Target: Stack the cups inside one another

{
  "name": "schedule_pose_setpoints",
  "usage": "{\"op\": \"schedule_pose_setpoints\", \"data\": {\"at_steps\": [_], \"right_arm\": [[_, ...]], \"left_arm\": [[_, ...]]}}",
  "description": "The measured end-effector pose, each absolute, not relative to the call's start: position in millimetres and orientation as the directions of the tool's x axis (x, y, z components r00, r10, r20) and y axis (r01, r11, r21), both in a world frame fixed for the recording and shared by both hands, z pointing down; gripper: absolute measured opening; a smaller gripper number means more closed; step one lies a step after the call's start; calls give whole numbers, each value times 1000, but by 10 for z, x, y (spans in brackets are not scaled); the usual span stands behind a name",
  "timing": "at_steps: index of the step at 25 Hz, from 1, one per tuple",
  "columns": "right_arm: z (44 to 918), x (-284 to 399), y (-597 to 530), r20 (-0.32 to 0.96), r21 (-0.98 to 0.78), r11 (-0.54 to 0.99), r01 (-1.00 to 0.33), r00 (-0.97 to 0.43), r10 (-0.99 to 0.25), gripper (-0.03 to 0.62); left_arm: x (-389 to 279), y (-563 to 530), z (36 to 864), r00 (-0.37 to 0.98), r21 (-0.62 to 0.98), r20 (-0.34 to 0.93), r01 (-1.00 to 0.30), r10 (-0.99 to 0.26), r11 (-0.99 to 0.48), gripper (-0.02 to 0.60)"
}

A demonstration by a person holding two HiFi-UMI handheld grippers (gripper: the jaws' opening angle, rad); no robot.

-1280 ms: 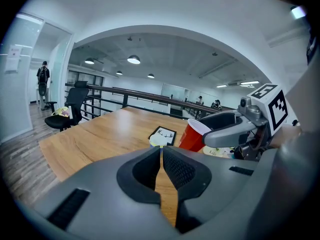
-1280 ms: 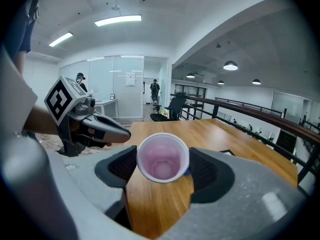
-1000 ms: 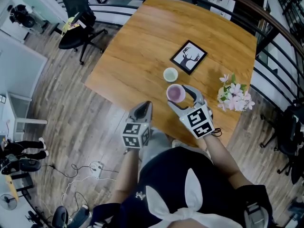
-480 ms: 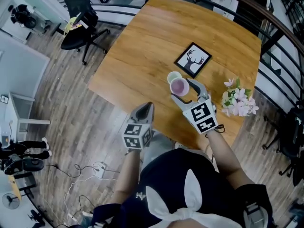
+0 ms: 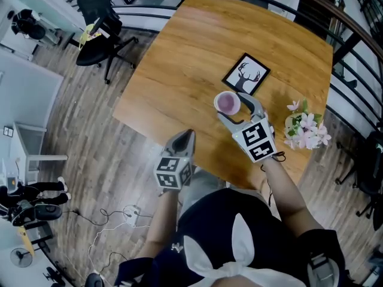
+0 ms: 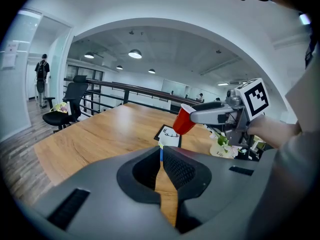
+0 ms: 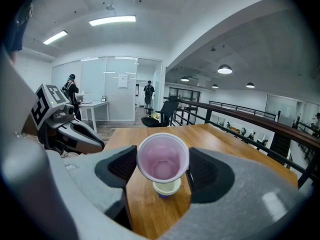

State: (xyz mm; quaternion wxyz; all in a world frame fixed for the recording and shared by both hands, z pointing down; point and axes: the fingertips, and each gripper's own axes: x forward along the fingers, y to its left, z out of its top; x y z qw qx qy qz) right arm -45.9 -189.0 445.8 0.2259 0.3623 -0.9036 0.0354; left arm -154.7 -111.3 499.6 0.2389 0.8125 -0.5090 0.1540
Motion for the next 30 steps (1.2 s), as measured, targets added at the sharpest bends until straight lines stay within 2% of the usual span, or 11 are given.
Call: {"op": "schedule_pose_setpoints", "data": {"at_steps": [11, 30], "right_arm": [[4692, -527, -2125, 473, 74, 729, -681, -619, -627, 324], [5184, -566, -2302, 556, 28, 732, -681, -598, -578, 328]], "left_arm": [[-1533, -1261, 5098, 482, 246, 519, -875, -705, -417, 20], [-1636, -1382, 5334, 475, 283, 549, -880, -688, -381, 20]]}}
